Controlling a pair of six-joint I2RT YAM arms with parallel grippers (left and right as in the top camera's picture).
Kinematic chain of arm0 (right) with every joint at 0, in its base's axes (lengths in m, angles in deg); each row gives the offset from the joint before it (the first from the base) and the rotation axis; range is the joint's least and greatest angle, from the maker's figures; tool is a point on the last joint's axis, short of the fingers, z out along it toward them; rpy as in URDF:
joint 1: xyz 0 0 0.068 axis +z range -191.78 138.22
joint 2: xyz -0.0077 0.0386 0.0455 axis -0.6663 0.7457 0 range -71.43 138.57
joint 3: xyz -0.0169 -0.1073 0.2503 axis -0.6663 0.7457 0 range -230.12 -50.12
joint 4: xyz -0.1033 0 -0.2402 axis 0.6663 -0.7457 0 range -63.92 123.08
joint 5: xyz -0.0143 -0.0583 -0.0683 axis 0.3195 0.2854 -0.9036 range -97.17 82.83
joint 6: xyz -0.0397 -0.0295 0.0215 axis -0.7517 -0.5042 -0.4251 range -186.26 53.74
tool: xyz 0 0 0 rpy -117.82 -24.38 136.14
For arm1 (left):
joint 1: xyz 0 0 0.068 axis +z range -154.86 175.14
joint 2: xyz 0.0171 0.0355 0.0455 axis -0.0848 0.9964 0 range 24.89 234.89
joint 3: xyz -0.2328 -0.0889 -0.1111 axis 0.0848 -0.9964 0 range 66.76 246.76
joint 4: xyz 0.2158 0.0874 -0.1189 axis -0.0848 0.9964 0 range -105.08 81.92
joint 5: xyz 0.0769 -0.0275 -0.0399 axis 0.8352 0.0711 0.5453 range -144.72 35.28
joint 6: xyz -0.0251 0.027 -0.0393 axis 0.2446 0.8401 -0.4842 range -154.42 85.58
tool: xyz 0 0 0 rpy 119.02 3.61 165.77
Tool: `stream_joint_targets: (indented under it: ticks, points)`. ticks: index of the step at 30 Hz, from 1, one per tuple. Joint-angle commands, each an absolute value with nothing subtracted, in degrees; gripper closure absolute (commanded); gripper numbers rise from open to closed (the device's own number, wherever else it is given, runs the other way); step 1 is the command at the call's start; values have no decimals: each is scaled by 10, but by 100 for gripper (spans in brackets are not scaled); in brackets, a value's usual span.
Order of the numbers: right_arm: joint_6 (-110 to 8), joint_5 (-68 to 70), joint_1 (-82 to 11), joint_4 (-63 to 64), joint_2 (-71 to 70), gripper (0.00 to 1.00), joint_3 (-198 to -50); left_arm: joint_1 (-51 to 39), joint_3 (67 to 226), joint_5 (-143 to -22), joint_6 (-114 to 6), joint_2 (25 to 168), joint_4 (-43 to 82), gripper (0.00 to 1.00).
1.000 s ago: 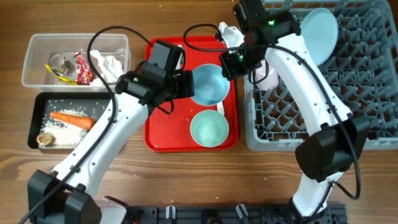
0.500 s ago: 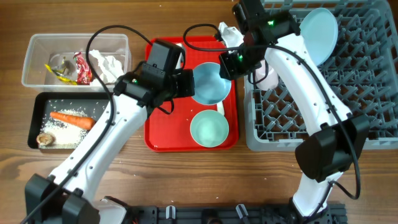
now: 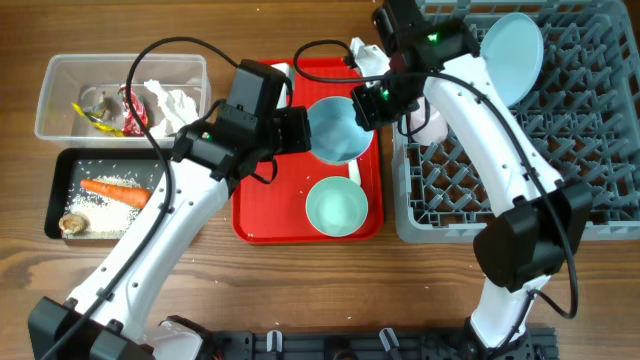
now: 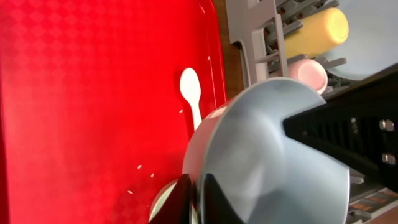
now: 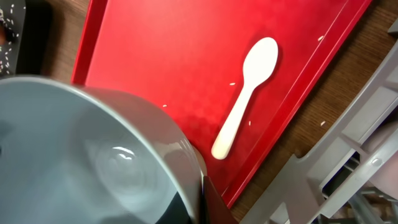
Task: Sort waste into correct bins and load items into the dishwasher rack
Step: 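Take the light-blue bowl with the right gripper from the left, then place the light-blue bowl upright in the rack and release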
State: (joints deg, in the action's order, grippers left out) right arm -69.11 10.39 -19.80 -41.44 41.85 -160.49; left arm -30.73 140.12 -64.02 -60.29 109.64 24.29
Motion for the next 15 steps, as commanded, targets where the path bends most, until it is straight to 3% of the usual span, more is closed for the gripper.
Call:
stream_joint_targets:
  ticks: [1, 4, 10, 15]
  points:
    - [-674, 120, -211, -399, 399, 96, -1621, -305, 1410, -645, -603, 1086, 242, 67]
    - [-657, 110, -243, -397, 376, 96, -1623, -301, 1410, -645, -603, 1080, 239, 46]
    - [-584, -58, -333, -457, 358, 96, -1623, -254, 1410, -645, -603, 1057, 246, 44]
    - [-479, -258, -405, -522, 358, 95, -1622, -219, 1410, -645, -603, 1056, 263, 51]
